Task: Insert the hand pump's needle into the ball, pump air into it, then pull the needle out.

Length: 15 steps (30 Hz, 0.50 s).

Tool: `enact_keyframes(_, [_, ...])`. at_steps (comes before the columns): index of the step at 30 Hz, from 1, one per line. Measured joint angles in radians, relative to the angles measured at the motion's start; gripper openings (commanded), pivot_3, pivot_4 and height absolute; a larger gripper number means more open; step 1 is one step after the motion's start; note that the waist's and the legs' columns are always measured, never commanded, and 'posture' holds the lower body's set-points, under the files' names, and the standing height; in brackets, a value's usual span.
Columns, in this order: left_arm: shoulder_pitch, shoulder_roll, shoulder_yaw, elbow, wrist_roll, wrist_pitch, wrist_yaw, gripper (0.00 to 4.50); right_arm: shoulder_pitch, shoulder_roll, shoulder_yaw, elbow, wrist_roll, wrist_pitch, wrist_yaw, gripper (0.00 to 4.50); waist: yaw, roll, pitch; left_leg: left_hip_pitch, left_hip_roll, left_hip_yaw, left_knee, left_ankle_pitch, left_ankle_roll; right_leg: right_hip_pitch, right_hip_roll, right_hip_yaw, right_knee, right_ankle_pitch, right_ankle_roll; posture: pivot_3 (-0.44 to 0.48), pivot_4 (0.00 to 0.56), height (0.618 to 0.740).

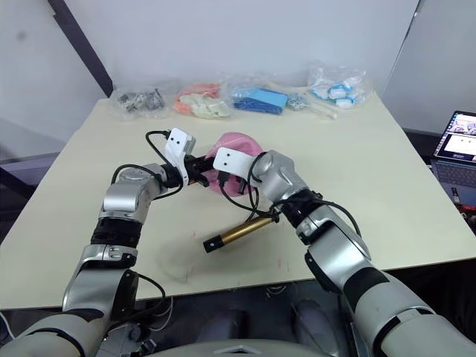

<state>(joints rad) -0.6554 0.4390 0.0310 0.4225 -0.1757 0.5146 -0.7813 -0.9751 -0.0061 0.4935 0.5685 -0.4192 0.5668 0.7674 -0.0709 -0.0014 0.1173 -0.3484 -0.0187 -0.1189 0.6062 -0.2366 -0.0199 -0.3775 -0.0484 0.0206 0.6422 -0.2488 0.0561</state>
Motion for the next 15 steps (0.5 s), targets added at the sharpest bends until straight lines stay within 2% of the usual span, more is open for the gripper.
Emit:
enact_keyframes(7, [-0.009, -0.014, -0.004, -0.001, -0.013, -0.006, -0.029, 0.00, 0.107, -0.085, 0.037, -0.329, -0.009, 0.190, 0.044, 0.52, 0.018, 0.003, 0.007, -0.012, -0.005, -0.004, 0.000, -0.001, -0.001, -0.009, -0.004, -0.003, -0.001, -0.003, 0.005, 0.000, 0.150, 0.740])
enact_keyframes(15, [-0.010, -0.018, -0.006, -0.001, -0.013, -0.022, -0.029, 0.00, 0.130, -0.102, 0.033, -0.360, 0.008, 0.195, -0.006, 0.52, 0.029, -0.001, 0.014, -0.013, -0.006, -0.005, 0.000, -0.001, -0.001, -0.010, -0.006, -0.004, -0.001, -0.003, 0.005, 0.000, 0.150, 0.740])
